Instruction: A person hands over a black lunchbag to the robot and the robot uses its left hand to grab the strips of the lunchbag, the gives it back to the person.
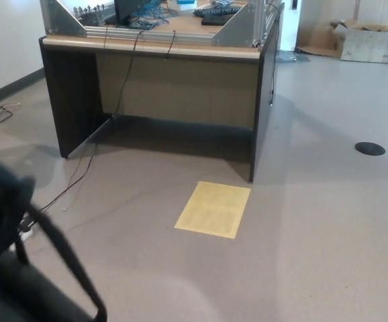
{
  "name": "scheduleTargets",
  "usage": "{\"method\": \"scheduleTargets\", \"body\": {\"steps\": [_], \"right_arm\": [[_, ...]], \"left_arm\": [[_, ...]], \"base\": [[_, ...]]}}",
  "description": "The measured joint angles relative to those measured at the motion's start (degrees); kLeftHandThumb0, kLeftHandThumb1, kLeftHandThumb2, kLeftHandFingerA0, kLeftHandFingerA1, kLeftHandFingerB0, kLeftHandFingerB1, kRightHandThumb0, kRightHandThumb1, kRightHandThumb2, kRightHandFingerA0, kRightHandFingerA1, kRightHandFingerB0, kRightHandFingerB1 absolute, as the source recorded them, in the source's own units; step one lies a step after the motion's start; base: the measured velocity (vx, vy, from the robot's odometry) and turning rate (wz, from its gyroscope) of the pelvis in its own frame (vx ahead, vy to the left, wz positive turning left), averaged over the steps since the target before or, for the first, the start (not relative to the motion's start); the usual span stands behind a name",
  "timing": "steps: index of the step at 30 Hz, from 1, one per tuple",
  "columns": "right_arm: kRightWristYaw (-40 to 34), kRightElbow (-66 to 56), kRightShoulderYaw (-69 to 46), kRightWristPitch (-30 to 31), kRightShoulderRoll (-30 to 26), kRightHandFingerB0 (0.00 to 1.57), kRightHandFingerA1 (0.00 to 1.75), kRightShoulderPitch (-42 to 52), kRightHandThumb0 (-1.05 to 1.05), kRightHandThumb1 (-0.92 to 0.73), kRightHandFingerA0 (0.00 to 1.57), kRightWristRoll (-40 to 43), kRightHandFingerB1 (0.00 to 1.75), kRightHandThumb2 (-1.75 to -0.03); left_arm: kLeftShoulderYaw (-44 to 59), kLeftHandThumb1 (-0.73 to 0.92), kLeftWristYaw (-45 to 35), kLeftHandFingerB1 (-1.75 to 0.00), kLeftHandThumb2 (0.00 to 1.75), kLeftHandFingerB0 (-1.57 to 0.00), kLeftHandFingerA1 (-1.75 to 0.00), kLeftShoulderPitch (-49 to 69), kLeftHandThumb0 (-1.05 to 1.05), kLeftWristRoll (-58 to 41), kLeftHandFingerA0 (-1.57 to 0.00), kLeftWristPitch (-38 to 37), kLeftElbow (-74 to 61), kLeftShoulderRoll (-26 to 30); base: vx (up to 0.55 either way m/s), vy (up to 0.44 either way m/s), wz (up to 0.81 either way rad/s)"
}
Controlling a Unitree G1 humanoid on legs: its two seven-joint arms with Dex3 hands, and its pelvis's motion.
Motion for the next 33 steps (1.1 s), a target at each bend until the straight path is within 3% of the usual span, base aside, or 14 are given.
{"method": "scheduleTargets", "body": {"steps": [12, 24, 33], "right_arm": [[-0.18, 0.09, 0.10, -0.03, 0.10, 0.44, 0.62, -0.05, -0.54, -0.56, 0.56, -0.33, 0.54, -0.93], [-0.94, 0.50, 0.11, -0.07, 0.57, 0.42, 0.61, 0.06, -0.54, -0.56, 0.55, -0.57, 0.53, -0.92], [-1.70, 1.05, 0.15, -0.16, 0.60, 0.42, 0.62, 0.24, -0.54, -0.56, 0.56, -0.68, 0.53, -0.92]], "left_arm": [[1.56, 0.66, 2.02, -1.73, 0.56, -0.63, -1.75, 15.94, -0.15, 0.40, -0.82, -9.83, 17.65, -0.86], [1.03, 0.65, 9.92, -1.72, 0.56, -0.62, -1.75, 18.80, -0.13, 4.10, -0.80, -18.00, 46.77, 4.55], [-1.81, 0.66, 17.95, -1.74, 0.56, -0.62, -1.75, 18.45, -0.13, 7.53, -0.81, -22.78, 55.22, 7.81]], "base": [[0.00, 0.000, 0.00], [0.00, 0.000, 0.00], [0.00, 0.000, 0.00]]}}
